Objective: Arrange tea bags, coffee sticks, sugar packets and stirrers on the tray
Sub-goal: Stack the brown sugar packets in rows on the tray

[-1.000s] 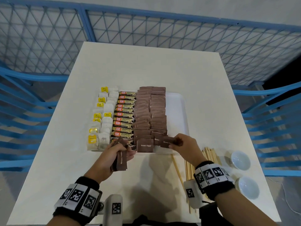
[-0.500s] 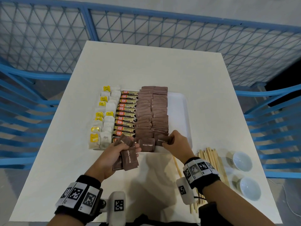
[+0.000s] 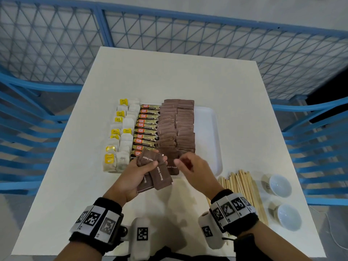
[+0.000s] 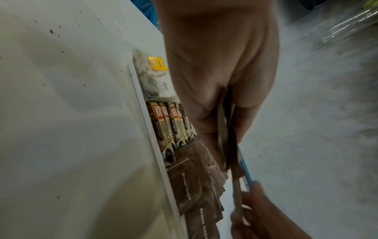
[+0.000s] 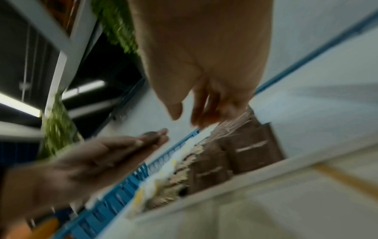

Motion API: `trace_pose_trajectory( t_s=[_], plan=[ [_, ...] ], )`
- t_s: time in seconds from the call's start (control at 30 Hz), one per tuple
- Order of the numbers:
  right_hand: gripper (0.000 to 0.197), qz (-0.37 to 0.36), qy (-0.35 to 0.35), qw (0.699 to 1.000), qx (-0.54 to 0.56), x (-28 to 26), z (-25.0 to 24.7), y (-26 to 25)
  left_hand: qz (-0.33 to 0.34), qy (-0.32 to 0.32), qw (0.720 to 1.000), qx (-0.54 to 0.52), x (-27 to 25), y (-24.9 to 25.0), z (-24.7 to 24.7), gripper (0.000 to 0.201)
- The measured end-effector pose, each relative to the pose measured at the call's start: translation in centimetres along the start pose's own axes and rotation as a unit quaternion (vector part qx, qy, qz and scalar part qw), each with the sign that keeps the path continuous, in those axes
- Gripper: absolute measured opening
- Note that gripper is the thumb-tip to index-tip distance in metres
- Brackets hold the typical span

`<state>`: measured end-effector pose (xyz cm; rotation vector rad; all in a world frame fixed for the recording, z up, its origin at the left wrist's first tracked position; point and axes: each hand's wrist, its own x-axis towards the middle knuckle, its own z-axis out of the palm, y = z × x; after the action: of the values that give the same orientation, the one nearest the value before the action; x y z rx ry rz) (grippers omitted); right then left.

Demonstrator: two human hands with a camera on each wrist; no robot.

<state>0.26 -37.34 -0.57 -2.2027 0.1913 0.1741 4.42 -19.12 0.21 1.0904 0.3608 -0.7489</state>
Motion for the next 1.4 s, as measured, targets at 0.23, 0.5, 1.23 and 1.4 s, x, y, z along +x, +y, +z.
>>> trace_pose_trajectory(
  t_s=[0.23, 0.5, 1.23, 1.4],
  plan=[
    [0.016, 0.07, -0.141, 0.972, 0.174, -0.1, 0.4, -1.6, 0.057, 0.019, 0.998, 0.027, 0.2, -0.2, 0.2, 0.037],
    [0.016, 0.115, -0.093, 0.934, 0.326, -0.1, -0.3, -1.2, 0.077, 0.041, 0.99, 0.109, 0.3, -0.8, 0.1, 0.034],
    [0.021, 0.097, -0.155, 0.98, 0.083, -1.6, -2.6, 2.1, 0.01, 0.009, 0.989, 0.148, 0.1, -1.4, -0.4, 0.017],
    [0.016, 0.134, -0.025, 0.99, 0.026, -0.8, -4.1, 4.0, 0.002, 0.015, 0.996, 0.086, 0.1, -0.6, -1.3, 0.022]
  ],
)
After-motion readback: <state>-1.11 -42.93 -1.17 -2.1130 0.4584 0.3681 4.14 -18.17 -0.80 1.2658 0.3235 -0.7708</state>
